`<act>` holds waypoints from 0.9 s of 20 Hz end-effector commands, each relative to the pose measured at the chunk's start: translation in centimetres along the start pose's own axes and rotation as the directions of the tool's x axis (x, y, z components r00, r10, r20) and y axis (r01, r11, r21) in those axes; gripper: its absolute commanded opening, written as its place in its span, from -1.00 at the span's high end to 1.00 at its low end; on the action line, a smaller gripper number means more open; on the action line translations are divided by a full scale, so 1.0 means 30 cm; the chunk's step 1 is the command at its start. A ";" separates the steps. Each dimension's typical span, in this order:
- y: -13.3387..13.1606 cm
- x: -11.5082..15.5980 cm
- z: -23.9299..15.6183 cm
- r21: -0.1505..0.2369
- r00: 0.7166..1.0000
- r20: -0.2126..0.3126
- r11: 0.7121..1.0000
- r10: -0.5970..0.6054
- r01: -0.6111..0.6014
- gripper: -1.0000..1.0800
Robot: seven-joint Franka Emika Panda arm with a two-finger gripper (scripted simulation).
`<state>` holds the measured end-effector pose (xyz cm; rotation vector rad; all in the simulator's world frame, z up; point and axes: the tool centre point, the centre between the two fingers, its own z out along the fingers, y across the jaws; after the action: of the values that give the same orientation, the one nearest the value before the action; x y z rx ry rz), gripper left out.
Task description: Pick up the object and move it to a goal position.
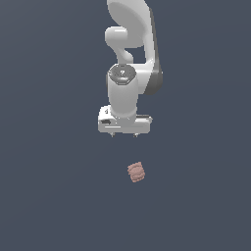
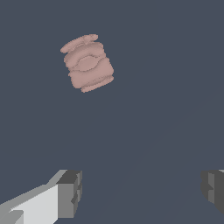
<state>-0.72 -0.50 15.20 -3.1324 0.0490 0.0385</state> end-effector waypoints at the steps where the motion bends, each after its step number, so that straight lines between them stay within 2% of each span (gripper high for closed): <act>1: 0.000 0.000 0.000 0.000 1.000 0.000 1.000 0.000 0.000 -0.92; 10: 0.005 -0.017 0.025 -0.026 1.000 0.017 1.000 0.000 0.000 -0.92; 18: -0.002 0.003 0.029 -0.026 1.000 0.015 1.000 -0.016 0.016 -0.92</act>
<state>-0.86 -0.52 14.40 -3.1574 0.0333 0.0631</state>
